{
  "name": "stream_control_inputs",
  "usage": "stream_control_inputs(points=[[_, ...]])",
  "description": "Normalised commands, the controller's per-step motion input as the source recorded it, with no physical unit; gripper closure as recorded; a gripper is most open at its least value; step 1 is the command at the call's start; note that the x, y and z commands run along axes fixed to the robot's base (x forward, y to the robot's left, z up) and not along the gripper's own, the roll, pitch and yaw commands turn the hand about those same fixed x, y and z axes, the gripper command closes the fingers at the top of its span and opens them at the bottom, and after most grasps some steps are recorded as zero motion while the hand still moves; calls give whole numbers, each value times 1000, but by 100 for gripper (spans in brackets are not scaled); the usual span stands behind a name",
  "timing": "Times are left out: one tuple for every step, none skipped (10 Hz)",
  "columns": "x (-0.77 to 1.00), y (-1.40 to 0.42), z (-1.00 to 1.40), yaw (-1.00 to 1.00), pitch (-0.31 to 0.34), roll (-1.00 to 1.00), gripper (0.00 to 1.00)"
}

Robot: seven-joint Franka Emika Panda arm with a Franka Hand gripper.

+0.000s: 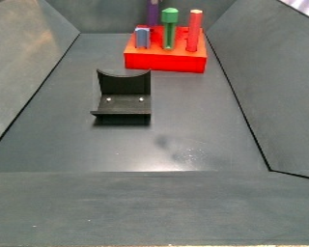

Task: Pick up the rectangle object. Move up. Move to above the board. Insert the rectangle object.
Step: Insert the rectangle object.

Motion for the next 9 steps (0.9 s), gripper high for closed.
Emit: stream_control_inputs(points=[[-23,0,-300,-1000,0,89,100],[0,-26,-214,-1000,0,56,100],[23,-74,-109,-911,0,21,100],[117,-100,-29,-786,36,33,100],[123,-106,0,-643,116,99,100],[354,-211,0,-346,176,196,100],[417,-294,-63,-231,190,269,100],[389,-329,-26,-240,180,260,100],[389,-331,-20,-229,193,259,100]])
